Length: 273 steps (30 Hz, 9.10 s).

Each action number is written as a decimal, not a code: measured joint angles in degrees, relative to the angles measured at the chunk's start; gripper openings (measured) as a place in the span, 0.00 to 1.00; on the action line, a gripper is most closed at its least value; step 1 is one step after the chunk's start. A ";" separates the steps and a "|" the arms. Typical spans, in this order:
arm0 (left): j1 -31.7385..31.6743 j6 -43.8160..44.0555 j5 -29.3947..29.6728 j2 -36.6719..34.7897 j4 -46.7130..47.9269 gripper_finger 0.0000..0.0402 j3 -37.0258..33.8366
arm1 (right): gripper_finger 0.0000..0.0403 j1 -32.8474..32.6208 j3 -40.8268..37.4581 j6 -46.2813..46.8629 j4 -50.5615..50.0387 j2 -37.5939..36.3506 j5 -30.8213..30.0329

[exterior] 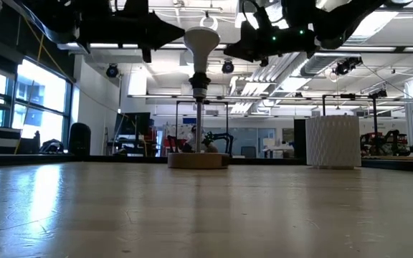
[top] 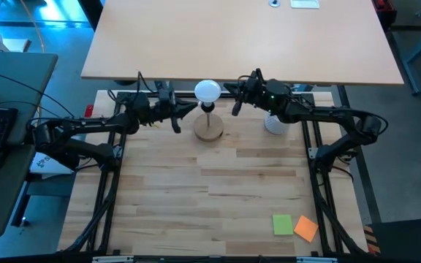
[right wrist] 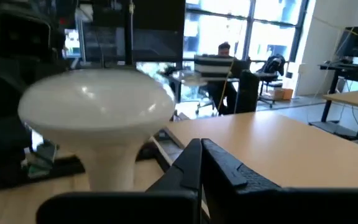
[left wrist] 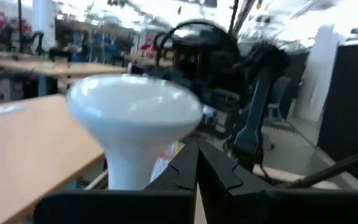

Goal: Screw lightbulb
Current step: Remove the white lightbulb from the desk lamp

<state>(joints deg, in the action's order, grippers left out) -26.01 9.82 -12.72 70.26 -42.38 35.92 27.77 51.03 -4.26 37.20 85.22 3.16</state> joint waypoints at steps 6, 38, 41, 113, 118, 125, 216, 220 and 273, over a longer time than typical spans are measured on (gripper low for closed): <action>0.49 -3.28 6.72 -3.16 8.49 0.00 0.00 | 0.00 0.37 0.04 -2.29 -6.85 -4.10 0.28; -7.86 -6.49 10.17 5.25 -14.70 0.00 -0.61 | 0.00 -8.59 -0.33 -7.68 -9.58 -9.10 0.28; -7.85 -3.68 7.63 8.40 -19.31 0.00 -0.61 | 0.00 -7.96 -0.30 -6.25 -7.67 -8.65 -0.68; -0.37 -3.81 21.24 -4.16 -4.71 0.00 -6.71 | 0.00 2.31 -13.30 12.70 11.55 -11.82 13.21; -3.51 -0.75 20.46 -2.89 -9.42 0.00 -9.19 | 0.00 0.34 -17.77 17.20 24.84 -8.12 8.91; -8.72 0.61 14.16 2.30 -10.33 0.00 -6.43 | 0.00 0.45 -12.16 15.55 26.19 -1.01 14.60; -11.18 -1.08 10.72 6.74 -8.96 0.00 -0.46 | 0.00 0.28 -12.30 0.27 14.29 -4.95 3.65; -11.04 -0.31 10.02 6.76 -13.90 0.00 -0.44 | 0.00 -0.22 -10.10 3.39 23.05 -0.25 8.06; -2.19 -2.42 10.62 15.88 -14.33 0.00 8.98 | 0.00 -2.09 -3.08 4.35 13.02 -1.53 -3.74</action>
<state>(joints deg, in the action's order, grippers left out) -28.20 7.40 -2.10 86.14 -56.71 44.90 25.68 47.94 0.10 50.22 83.70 -0.58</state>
